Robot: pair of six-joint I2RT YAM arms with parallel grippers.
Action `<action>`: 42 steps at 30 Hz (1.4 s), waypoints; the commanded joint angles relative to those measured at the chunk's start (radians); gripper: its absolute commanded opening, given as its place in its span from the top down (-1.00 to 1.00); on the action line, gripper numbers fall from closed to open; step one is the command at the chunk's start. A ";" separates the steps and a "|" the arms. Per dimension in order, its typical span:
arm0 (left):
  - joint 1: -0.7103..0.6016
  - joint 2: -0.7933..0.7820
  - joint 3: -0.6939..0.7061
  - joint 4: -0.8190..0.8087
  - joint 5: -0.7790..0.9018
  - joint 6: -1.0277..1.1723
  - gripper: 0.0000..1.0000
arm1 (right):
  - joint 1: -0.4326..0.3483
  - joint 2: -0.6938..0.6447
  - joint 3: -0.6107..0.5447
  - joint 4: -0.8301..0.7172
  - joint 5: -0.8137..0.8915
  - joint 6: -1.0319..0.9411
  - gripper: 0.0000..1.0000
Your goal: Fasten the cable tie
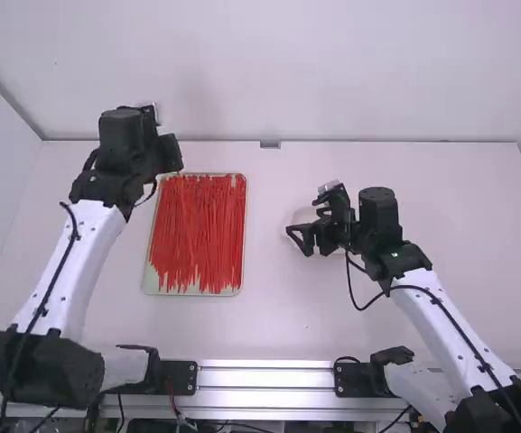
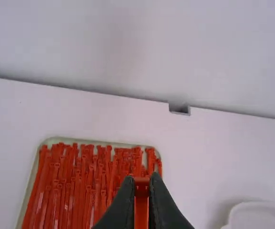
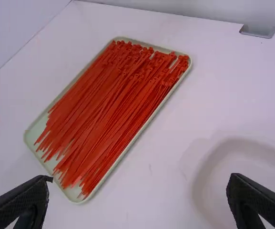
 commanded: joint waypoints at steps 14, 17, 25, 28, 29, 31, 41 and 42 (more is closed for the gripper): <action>-0.040 -0.246 -0.432 0.262 0.008 -0.033 0.96 | 0.031 0.003 0.037 0.024 -0.095 0.017 -0.99; -0.045 -0.246 -0.473 0.298 0.045 -0.037 0.96 | 0.028 0.003 0.037 0.031 -0.122 0.018 -0.99; -0.045 -0.246 -0.584 0.449 0.153 -0.088 0.96 | -0.022 0.003 0.037 0.078 -0.277 0.042 -0.98; -0.045 -0.246 -0.598 0.486 0.180 -0.100 0.96 | -0.034 0.003 0.037 0.110 -0.278 0.096 -0.99; -0.047 -0.246 -0.599 0.498 0.197 -0.111 0.96 | -0.037 0.003 0.037 0.127 -0.278 0.117 -0.99; -0.063 -0.246 -0.599 0.534 0.228 -0.111 0.96 | -0.036 0.003 0.037 0.159 -0.279 0.158 -0.99; -0.196 -0.246 -0.595 0.721 0.223 -0.149 0.96 | 0.037 0.003 0.037 0.288 -0.277 0.220 -0.99; -0.205 -0.246 -0.592 0.733 0.224 -0.154 0.96 | 0.049 0.003 0.037 0.297 -0.269 0.220 -0.99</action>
